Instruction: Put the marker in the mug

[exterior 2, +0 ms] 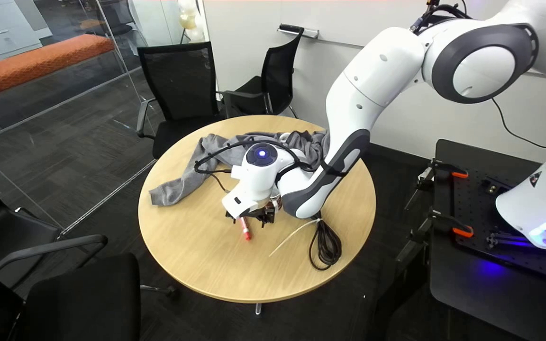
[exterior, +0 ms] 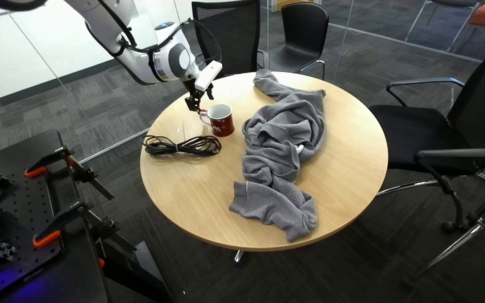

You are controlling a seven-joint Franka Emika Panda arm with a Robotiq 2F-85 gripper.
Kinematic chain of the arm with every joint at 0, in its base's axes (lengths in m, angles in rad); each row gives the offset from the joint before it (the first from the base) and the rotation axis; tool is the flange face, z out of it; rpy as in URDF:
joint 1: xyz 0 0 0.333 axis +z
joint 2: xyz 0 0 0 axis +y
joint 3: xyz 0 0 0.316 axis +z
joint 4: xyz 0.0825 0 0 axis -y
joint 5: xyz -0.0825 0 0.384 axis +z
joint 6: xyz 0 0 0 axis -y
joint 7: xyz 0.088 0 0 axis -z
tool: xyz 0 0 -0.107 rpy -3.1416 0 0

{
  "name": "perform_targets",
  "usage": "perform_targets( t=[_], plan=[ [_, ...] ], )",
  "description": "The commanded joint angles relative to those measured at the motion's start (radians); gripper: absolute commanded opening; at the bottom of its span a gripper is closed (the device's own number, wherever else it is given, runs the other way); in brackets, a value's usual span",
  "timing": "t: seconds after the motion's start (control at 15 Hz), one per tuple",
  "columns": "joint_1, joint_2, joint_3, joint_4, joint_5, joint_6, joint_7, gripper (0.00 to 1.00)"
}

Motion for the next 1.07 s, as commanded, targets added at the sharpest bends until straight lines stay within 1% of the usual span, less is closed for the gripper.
perform_targets(
  t=[0.0, 0.6, 1.0],
  plan=[
    [-0.004, 0.028, 0.018, 0.054, 0.054, -0.042, -0.073, 1.00],
    [0.009, 0.063, 0.017, 0.116, 0.149, -0.090, -0.154, 1.00],
    [0.013, 0.091, 0.020, 0.162, 0.183, -0.132, -0.162, 1.00]
  ],
)
